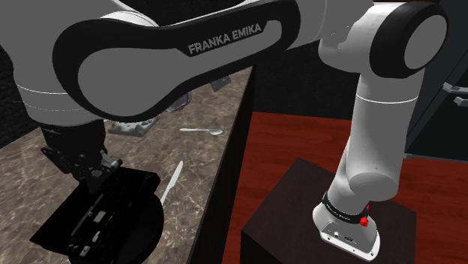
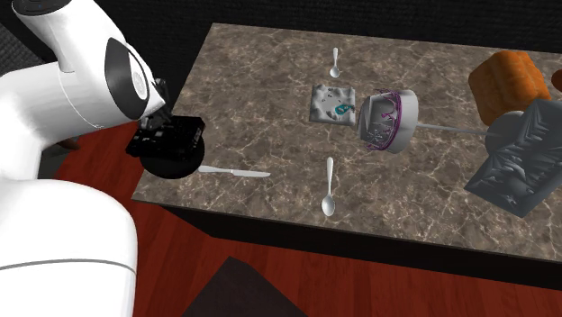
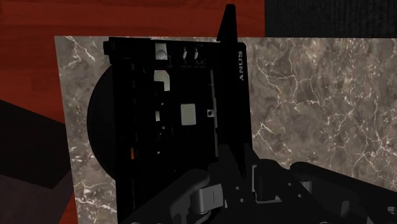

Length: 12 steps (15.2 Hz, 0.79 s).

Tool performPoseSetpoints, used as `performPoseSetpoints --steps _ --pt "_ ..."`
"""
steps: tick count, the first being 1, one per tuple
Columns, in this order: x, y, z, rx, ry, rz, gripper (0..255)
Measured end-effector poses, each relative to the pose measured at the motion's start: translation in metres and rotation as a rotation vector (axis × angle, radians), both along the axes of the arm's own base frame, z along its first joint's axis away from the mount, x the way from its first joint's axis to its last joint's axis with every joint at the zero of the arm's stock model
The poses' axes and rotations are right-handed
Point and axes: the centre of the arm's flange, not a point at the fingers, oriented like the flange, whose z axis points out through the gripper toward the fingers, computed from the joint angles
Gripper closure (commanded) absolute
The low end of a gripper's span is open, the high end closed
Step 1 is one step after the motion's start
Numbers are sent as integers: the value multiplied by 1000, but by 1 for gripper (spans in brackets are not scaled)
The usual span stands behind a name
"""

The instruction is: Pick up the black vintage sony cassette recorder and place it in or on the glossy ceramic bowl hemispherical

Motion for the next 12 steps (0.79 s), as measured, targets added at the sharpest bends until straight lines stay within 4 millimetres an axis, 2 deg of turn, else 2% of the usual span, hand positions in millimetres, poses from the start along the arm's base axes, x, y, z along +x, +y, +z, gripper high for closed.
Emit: performPoseSetpoints --steps 5,12 --pt "0 -1 -26 3 -4 -1 255" --pt "0 -2 -27 10 -15 -4 255"
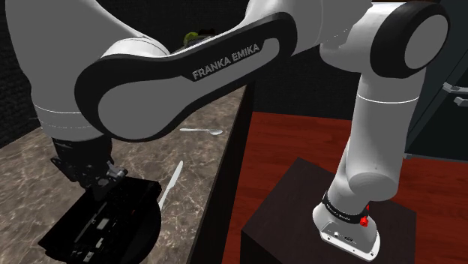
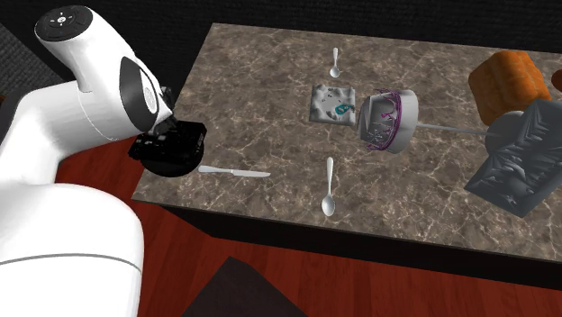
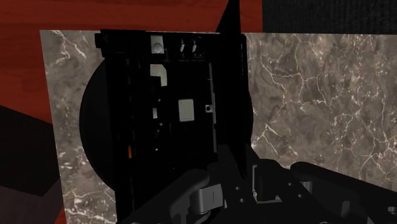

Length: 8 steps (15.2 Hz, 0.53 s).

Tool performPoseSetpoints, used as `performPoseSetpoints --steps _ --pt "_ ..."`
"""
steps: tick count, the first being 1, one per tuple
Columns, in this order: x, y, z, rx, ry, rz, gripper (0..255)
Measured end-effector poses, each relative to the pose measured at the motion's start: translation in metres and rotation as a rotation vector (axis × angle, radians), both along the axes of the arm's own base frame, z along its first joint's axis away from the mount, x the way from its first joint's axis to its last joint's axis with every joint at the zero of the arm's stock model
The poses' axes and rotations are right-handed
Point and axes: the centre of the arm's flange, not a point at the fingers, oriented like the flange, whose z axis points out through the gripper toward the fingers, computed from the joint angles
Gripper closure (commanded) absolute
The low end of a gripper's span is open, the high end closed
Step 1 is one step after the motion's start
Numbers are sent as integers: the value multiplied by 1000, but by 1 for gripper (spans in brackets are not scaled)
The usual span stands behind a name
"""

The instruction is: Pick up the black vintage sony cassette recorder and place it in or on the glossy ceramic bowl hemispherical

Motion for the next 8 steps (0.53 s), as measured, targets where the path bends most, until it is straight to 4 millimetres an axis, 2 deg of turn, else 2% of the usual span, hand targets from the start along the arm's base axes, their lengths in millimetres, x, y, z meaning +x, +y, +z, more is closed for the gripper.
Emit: performPoseSetpoints --steps 1,7,8 --pt "0 0 0 -1 1 0 0" --pt "-2 2 -7 -9 13 4 0" --pt "-2 0 -1 -9 13 4 0"
